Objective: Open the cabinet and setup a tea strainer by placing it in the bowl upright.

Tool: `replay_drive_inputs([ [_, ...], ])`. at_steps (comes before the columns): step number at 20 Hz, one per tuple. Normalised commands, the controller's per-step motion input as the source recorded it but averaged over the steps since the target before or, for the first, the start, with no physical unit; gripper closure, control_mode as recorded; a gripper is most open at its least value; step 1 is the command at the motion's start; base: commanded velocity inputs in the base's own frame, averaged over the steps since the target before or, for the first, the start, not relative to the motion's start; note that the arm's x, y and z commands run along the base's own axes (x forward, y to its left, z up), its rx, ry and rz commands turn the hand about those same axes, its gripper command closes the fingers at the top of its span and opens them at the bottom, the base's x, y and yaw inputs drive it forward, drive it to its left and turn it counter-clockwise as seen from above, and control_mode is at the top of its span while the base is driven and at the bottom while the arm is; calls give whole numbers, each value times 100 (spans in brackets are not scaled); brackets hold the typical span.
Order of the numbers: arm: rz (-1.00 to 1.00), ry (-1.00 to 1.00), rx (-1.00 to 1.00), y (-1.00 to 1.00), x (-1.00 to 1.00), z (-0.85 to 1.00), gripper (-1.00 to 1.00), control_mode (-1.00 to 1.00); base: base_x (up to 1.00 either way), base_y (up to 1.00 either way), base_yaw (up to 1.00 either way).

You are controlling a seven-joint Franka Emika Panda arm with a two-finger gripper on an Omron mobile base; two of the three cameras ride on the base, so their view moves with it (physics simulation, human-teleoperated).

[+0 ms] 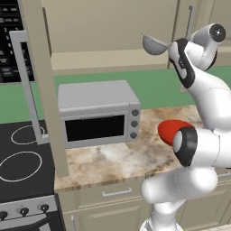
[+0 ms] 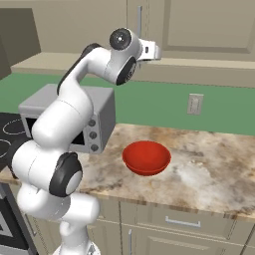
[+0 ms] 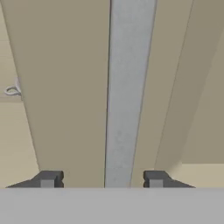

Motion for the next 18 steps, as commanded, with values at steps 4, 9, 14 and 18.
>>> replay_drive_inputs([
  [4, 2, -2, 0, 0, 12, 0, 100, -100, 0, 0, 0],
  [9, 6, 0, 0, 0, 19, -2, 100, -100, 0, 0, 0],
  [14, 3, 0, 0, -30, 54, -14, 100, -100, 0, 0, 0],
  [18, 1, 0, 0, -31, 48, -12, 100, -100, 0, 0, 0],
])
